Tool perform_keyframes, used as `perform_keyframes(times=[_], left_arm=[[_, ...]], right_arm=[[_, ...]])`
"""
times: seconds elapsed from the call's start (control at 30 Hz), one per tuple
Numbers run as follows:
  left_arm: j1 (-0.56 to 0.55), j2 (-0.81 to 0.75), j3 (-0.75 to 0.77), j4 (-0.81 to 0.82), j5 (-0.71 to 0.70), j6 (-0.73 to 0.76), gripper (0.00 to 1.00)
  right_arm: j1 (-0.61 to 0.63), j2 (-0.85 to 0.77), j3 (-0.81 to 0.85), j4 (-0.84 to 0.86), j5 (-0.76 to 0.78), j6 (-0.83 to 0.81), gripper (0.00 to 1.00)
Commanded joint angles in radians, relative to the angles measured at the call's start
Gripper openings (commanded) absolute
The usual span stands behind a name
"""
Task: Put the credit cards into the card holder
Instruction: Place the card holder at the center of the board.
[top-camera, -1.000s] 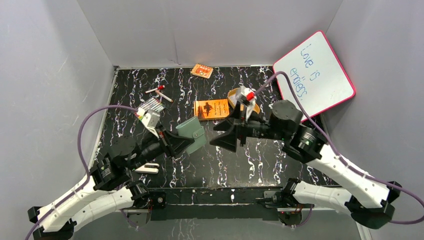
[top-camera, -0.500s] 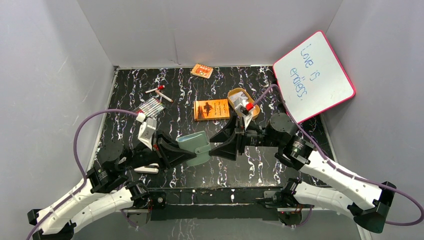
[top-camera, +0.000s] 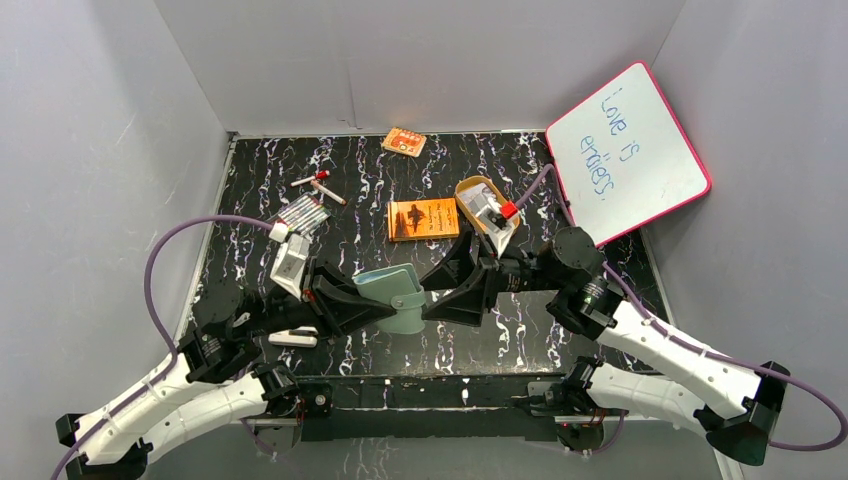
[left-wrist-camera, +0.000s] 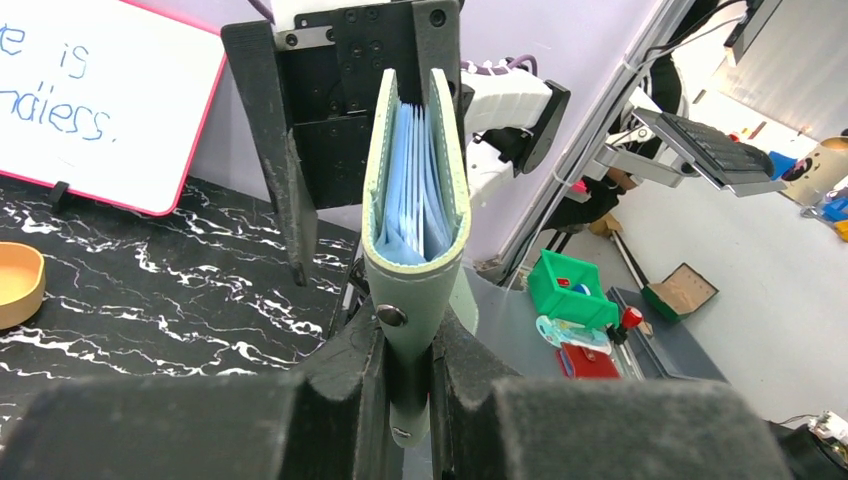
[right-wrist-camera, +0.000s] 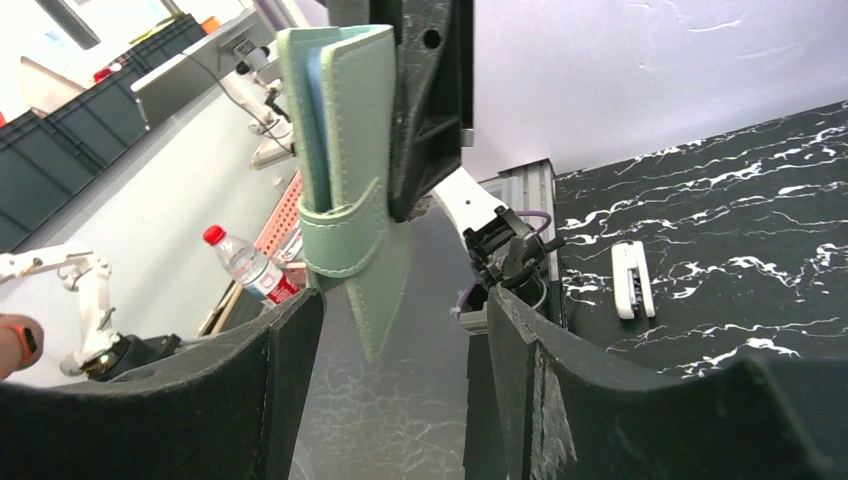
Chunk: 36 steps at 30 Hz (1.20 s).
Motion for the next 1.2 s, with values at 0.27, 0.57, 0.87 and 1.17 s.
perform_keyframes(times=[0.27, 0.57, 0.87, 1.17], left_arm=[[-0.004, -0.011, 0.023, -0.06, -0.08, 0.059, 0.0], [-0.004, 0.019, 0.026, -0.017, -0.078, 0.035, 0.0], [-0.004, 0.011, 0.011, 0.008, -0.116, 0.016, 0.0], [-0.004, 0.003, -0.017, 0.025, -0.138, -0.028, 0.44]], right_arm=[[0.007, -0.059, 0.083, -0.162, -0.002, -0.137, 0.72], [0.009, 0.032, 0.038, 0.031, 0.017, -0.02, 0.67], [0.014, 0.057, 0.023, 0.1, 0.032, 0.019, 0.43], [0.019, 0.052, 0.019, 0.072, 0.062, 0.004, 0.02]])
